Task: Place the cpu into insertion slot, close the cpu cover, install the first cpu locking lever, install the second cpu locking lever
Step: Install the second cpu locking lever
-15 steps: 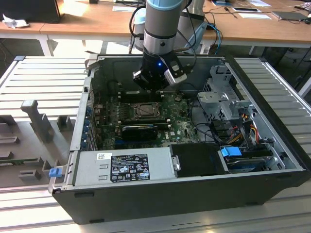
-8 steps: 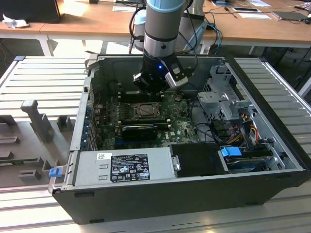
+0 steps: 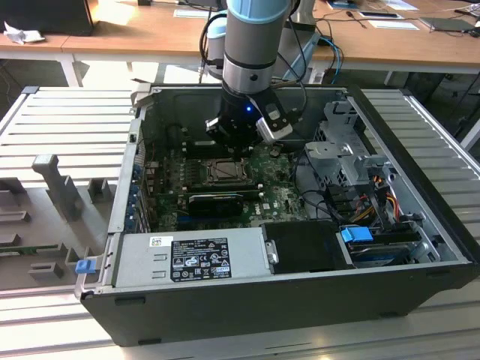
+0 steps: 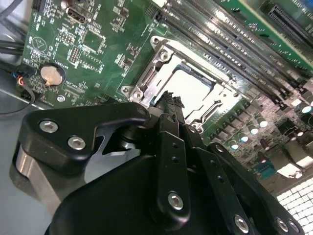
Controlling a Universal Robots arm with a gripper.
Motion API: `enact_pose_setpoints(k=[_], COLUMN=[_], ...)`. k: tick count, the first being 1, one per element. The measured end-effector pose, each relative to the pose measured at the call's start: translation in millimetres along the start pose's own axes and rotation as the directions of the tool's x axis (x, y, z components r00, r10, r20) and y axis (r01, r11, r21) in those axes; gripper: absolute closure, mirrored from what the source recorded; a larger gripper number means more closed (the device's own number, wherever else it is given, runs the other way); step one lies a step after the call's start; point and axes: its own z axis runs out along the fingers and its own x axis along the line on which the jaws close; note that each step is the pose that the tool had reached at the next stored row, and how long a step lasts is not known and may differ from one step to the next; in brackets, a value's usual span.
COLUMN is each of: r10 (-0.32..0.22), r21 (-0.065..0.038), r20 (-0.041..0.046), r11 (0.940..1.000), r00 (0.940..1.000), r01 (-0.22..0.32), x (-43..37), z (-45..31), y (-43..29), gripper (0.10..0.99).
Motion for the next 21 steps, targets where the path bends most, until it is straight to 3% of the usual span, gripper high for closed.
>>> enact_pose_setpoints(k=[2,6,10,19,21], r10=[0.0,0.0,0.0,-0.001,-0.002], r21=[0.0,0.0,0.0,-0.001,-0.002], r20=[0.0,0.0001,0.0001,-0.0005,-0.0006], r11=[1.0,1.0,1.0,1.0,1.0], r00=[1.0,1.0,1.0,1.0,1.0], r01=[0.0,0.0,0.0,0.001,0.002], x=[0.3,0.4,0.9,2.3,3.2], z=[-0.5,-5.5,-5.8,-3.1,-2.0], y=[-4.9,-6.5,-12.0,-36.8,-38.9], gripper=[0.98,0.98,0.98,0.98,0.98])
